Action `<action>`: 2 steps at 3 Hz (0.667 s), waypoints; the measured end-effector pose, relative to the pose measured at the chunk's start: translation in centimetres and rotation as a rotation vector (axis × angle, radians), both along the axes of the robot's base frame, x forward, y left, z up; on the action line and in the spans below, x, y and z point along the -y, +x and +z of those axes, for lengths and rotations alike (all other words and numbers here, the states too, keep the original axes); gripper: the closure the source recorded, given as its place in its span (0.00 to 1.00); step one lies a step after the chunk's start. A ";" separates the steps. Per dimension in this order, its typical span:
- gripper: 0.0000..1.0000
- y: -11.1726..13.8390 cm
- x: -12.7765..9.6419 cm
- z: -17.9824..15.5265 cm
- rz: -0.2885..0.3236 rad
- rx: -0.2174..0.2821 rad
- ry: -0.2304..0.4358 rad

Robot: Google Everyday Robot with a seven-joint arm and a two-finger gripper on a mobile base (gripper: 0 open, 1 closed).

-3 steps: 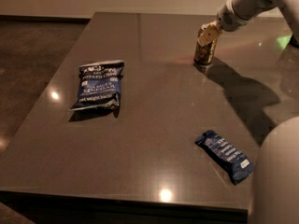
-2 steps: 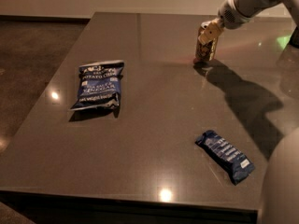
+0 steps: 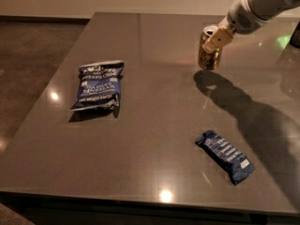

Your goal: Move orange can near rxbar blueberry

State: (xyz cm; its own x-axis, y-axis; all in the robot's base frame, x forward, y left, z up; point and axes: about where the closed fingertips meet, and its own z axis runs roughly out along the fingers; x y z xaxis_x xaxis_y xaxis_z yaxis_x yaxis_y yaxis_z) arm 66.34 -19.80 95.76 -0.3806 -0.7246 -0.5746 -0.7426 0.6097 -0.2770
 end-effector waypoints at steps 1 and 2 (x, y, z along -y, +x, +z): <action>1.00 -4.6 -0.2 0.1 0.056 -0.018 -0.018; 1.00 -8.1 -0.2 0.1 0.093 -0.031 -0.028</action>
Offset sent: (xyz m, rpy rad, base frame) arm -0.1221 -0.0027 0.0008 -0.0377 0.0466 0.1305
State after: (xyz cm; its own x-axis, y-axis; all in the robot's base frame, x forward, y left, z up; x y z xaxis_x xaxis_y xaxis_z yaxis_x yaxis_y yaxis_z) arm 58.29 -19.60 95.85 -0.3283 -0.7730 -0.5429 -0.8041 0.5303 -0.2688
